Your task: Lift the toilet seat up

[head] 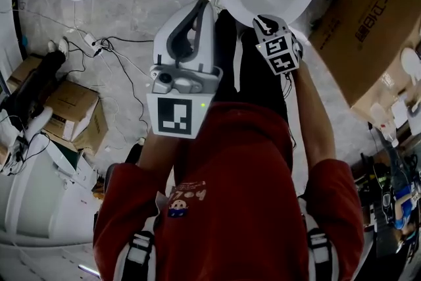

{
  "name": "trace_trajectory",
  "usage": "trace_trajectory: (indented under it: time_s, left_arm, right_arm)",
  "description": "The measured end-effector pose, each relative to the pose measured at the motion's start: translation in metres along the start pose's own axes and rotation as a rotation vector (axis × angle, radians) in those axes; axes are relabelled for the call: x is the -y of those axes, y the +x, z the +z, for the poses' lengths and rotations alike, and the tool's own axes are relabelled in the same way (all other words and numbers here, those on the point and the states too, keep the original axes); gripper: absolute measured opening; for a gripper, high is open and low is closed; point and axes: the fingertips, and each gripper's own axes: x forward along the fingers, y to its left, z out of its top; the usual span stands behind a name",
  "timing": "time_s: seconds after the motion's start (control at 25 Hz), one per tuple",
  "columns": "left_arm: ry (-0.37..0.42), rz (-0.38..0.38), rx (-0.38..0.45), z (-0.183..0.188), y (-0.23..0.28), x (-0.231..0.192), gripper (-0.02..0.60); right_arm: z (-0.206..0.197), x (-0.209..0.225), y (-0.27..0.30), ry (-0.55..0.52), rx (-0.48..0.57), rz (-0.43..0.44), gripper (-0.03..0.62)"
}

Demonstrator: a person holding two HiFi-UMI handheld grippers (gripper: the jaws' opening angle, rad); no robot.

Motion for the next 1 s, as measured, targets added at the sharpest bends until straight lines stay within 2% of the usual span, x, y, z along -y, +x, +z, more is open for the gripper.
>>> trace_trajectory:
  time_s: [0.2,0.64,1.0]
  left_arm:
    - [-0.005,0.009,-0.018,-0.006,-0.003,-0.001,0.009]
    - [-0.017,0.037,-0.04,-0.018,-0.004,-0.014,0.009]
    - [-0.026,0.066,-0.088,-0.037,-0.003,-0.025,0.009]
  right_arm:
    - [-0.012,-0.009,0.013,-0.059,-0.065,0.049,0.059]
    - [-0.03,-0.028,0.043,-0.108,-0.152,0.139,0.133]
    - [-0.046,-0.022,0.067,-0.162,-0.219,0.132,0.173]
